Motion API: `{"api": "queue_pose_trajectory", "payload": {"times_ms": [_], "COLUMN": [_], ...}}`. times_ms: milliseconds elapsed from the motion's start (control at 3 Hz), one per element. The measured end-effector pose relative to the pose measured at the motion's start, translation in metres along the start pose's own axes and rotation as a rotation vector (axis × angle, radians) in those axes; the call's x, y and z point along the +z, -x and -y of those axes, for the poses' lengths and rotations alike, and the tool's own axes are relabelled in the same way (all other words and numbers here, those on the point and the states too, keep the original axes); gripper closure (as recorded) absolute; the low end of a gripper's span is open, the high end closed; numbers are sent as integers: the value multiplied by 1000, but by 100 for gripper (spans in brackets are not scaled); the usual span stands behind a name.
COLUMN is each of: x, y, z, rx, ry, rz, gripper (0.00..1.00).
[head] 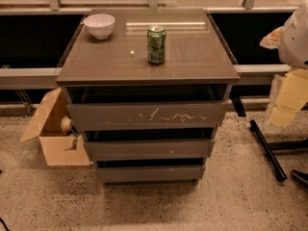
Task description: Open top drawer
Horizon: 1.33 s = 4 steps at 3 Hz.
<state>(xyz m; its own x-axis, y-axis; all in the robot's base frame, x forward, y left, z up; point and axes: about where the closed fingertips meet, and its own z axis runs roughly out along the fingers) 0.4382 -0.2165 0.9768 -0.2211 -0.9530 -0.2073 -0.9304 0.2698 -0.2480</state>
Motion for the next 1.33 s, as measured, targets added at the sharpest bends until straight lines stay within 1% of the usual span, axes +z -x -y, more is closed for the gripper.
{"api": "queue_pose_trajectory", "payload": {"times_ms": [333, 667, 1000, 1333], "x": [6, 46, 89, 123], "y": [0, -1, 0, 1], "z": [0, -5, -14, -22], "rx": [-2, -38, -86, -109], "ry": [-3, 30, 94, 147], "rz": [6, 19, 54, 91], "gripper": [0, 0, 0, 0]}}
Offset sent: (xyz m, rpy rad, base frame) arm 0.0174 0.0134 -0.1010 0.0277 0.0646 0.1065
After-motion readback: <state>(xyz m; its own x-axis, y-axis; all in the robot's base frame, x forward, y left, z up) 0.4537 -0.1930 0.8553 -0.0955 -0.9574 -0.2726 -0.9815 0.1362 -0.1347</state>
